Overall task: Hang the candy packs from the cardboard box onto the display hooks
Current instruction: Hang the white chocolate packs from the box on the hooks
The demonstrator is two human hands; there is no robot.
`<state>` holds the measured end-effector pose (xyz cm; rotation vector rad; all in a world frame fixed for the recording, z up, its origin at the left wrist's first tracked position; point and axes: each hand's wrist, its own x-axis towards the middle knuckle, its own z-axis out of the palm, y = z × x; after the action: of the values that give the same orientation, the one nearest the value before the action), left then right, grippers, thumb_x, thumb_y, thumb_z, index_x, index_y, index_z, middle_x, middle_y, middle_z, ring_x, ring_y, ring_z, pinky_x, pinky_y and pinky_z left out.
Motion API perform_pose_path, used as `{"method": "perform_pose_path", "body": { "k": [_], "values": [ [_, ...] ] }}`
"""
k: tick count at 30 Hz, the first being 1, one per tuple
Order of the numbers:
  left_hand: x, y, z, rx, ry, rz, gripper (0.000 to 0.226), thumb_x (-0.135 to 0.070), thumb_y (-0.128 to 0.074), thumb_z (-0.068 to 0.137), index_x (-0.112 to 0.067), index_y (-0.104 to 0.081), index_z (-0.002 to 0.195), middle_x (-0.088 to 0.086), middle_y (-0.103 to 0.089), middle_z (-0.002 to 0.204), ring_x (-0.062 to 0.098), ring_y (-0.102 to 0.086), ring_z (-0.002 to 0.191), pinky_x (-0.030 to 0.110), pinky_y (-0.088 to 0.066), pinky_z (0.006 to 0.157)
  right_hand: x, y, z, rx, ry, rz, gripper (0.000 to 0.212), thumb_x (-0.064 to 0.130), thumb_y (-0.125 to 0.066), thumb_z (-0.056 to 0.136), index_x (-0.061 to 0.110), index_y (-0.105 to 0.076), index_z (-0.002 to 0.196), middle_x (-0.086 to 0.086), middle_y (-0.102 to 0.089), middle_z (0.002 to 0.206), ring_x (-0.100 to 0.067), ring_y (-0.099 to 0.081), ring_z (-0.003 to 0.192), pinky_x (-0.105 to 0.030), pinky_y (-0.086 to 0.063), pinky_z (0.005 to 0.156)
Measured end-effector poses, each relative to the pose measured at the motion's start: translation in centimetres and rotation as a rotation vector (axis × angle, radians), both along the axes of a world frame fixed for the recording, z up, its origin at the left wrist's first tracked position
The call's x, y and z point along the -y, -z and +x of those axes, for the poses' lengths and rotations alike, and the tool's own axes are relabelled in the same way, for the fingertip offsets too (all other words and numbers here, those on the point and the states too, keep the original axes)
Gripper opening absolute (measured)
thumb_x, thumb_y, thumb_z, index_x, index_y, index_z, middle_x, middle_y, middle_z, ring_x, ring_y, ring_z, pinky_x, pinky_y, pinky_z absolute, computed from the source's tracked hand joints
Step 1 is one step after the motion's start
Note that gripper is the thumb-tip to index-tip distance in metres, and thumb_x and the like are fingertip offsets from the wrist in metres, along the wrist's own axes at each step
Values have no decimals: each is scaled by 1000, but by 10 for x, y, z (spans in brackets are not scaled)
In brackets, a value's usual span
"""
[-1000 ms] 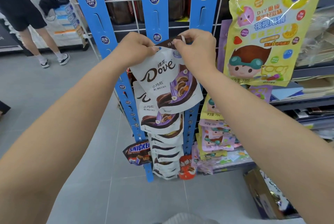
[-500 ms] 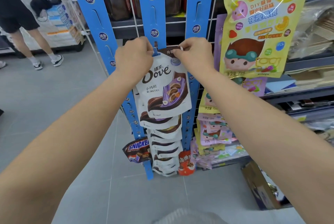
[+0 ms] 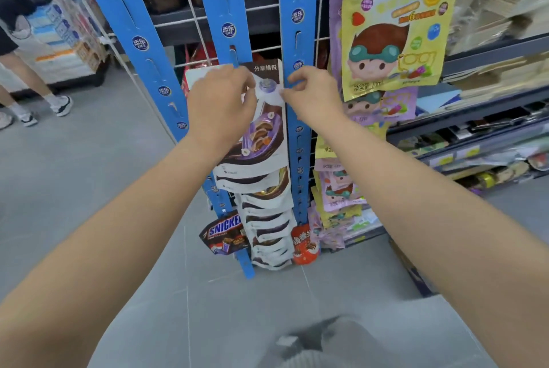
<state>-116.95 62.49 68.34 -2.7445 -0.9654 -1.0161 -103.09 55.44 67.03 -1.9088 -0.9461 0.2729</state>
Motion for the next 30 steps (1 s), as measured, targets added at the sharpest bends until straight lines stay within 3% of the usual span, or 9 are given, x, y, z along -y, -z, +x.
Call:
{"method": "perform_pose_path", "body": {
  "k": [2,5,8,11,15,20,22,27,30],
  "values": [
    [14,9,17,-115,65,-101,20,-24,-46,90,-18,-62,102,4,-70,92,29,-61,92,35,-42,69,14,9,7,-29,29,8,24,25,-64,84,16,-63,106,7,-57,79,-15,-59,78,-30,-52,74],
    [36,20,48,-283,159,-192,19,-24,-47,90,-21,-62,102,3,-69,96,29,-60,96,32,-41,69,41,18,24,-19,24,-51,7,18,-61,85,14,-66,84,3,-59,74,-14,-59,71,-27,-47,66],
    [66,33,99,-421,292,-245,18,-23,-48,90,-21,-63,99,4,-68,96,28,-60,96,35,-46,69,82,35,63,-87,7,-148,21,15,-57,86,12,-64,67,-3,-61,67,-6,-52,46,-31,-46,58],
    [104,53,160,-530,386,-297,17,-23,-49,89,-22,-65,96,3,-66,97,26,-60,95,31,-40,63,137,60,114,-155,52,-276,23,15,-56,86,9,-65,66,-9,-66,68,-7,-54,42,-32,-48,54],
    [162,89,250,-617,479,-345,19,-21,-48,87,-22,-65,95,3,-66,103,26,-59,100,31,-42,68,221,103,184,-277,164,-392,22,14,-53,88,5,-64,72,-12,-66,73,-20,-59,55,-26,-45,49],
    [234,148,366,-738,530,-481,19,-17,-47,88,-21,-65,96,5,-65,106,29,-60,99,32,-43,69,325,169,282,-418,311,-508,23,16,-56,88,-4,-66,94,-16,-65,89,-22,-65,78,-35,-55,75],
    [255,172,405,-775,561,-528,19,-17,-49,89,-17,-65,100,5,-64,107,29,-59,99,32,-43,69,356,189,317,-410,352,-556,20,15,-55,87,0,-67,92,-9,-61,84,-8,-60,69,-31,-51,75],
    [289,236,493,-889,585,-628,19,-19,-47,91,-16,-63,102,9,-63,110,30,-59,97,33,-44,72,404,231,396,-486,428,-686,21,15,-53,89,0,-67,95,-15,-63,92,-23,-56,85,-31,-47,80],
    [297,276,546,-952,610,-674,20,-16,-46,92,-13,-62,105,10,-63,110,29,-58,94,32,-41,69,420,261,437,-534,476,-753,27,11,-49,90,-3,-65,106,-19,-64,113,-30,-58,99,-29,-45,84]
  ]
}}
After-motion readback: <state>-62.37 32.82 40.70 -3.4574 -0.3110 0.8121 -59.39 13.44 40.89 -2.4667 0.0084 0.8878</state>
